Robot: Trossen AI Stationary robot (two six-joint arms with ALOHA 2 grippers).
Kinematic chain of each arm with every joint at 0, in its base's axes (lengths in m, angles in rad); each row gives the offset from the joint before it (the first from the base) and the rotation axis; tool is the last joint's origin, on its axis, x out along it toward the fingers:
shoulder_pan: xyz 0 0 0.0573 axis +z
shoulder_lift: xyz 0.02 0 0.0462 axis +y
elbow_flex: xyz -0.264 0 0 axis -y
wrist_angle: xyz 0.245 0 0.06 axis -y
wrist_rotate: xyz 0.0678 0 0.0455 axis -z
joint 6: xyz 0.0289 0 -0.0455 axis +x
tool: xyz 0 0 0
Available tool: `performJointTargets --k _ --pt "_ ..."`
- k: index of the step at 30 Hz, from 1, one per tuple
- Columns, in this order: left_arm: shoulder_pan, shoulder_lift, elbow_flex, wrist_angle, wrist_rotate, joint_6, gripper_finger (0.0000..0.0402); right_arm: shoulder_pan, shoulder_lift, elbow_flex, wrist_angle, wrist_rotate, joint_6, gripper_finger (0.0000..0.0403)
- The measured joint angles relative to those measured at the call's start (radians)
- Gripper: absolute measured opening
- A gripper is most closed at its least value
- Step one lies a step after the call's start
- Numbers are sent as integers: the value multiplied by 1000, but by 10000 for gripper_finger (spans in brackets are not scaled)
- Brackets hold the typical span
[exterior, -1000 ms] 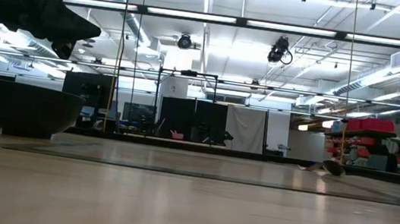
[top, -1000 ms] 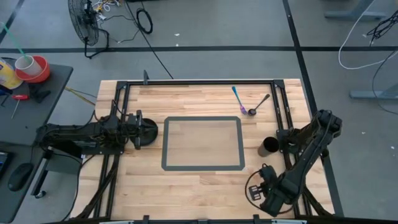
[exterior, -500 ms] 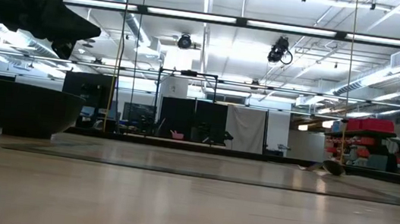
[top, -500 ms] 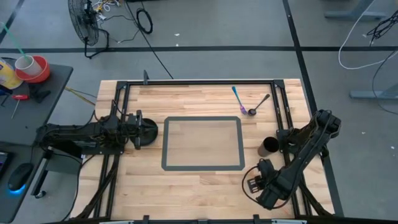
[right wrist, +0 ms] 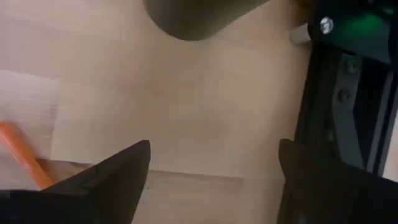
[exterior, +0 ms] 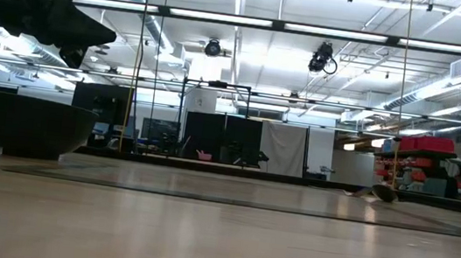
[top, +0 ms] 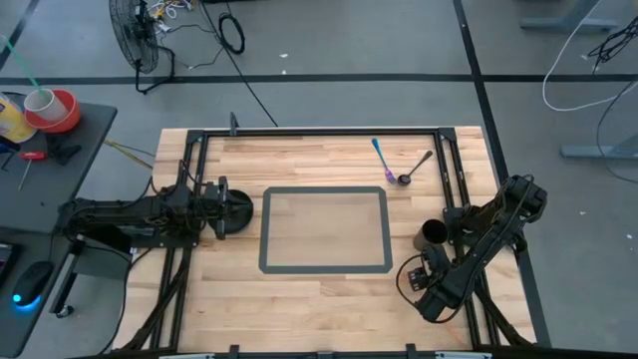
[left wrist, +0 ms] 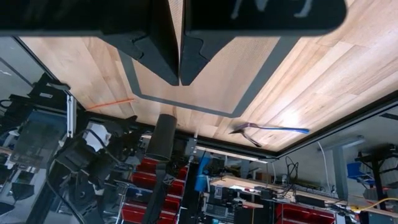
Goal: Pick & Place Utensil
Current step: Put the black cup on the transparent mat
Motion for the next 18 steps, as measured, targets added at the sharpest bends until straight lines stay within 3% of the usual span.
performJointTargets --k 7,14,18 --pt "0 0 0 0 0 0 18 -7 -53 0 -41 9 -48 363" --pt "0 0 0 0 0 0 18 -7 -131 0 -98 175 -84 380" --pt "0 0 0 0 0 0 18 -7 -137 0 -193 216 -70 390"
